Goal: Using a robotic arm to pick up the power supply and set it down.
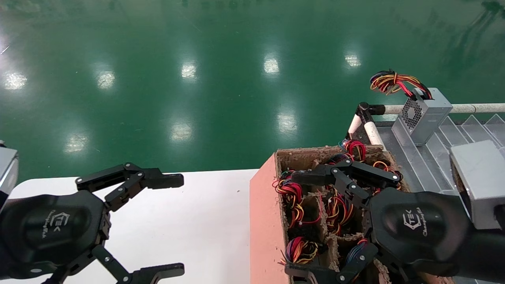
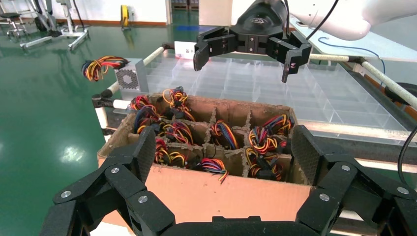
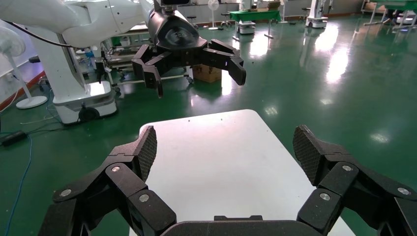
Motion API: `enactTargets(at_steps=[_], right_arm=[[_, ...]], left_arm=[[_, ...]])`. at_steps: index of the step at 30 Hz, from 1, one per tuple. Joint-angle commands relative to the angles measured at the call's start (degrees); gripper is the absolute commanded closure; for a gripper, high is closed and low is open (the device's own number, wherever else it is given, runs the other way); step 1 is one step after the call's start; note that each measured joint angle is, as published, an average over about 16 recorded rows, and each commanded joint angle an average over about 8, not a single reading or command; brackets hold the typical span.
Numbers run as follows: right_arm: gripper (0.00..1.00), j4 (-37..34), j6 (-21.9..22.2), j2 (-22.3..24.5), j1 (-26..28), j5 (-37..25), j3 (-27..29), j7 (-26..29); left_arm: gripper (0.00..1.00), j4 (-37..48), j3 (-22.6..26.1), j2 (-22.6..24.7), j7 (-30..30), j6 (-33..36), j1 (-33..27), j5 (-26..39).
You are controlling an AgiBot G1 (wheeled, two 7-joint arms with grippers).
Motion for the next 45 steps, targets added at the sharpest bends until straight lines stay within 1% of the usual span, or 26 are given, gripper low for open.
enactTargets(at_steps=[1, 22, 30, 34, 38, 41, 45], right_arm=[[0.00, 0.0, 0.0, 0.0, 0.0, 0.0, 0.0, 0.0], [0.00, 0.0, 0.0, 0.0, 0.0, 0.0, 0.0, 0.0], [0.00, 0.0, 0.0, 0.0, 0.0, 0.0, 0.0, 0.0], [0.00, -0.1, 0.0, 0.1, 0.0, 0.0, 0.0, 0.0], [0.00, -0.3, -0.4, 1.1, 0.5, -0.7, -0.1, 0.8], [0.00, -0.4, -0.6, 2.6, 1.6, -2.4, -0.8, 2.7], [0.00, -0.1, -0.4, 4.4, 3.2, -6.6, -2.7, 6.4]], left_arm=[[0.00, 0.0, 0.0, 0.0, 0.0, 0.0, 0.0, 0.0], [0.00, 0.0, 0.0, 0.0, 0.0, 0.0, 0.0, 0.0], [1.00, 0.0, 0.0, 0.0, 0.0, 0.0, 0.0, 0.0], [1.00, 0.0, 0.0, 0.0, 0.0, 0.0, 0.0, 0.0], [1.00, 0.0, 0.0, 0.0, 0.0, 0.0, 0.0, 0.0], [1.00, 0.0, 0.0, 0.0, 0.0, 0.0, 0.0, 0.0], [1.00, 0.0, 0.0, 0.0, 0.0, 0.0, 0.0, 0.0]])
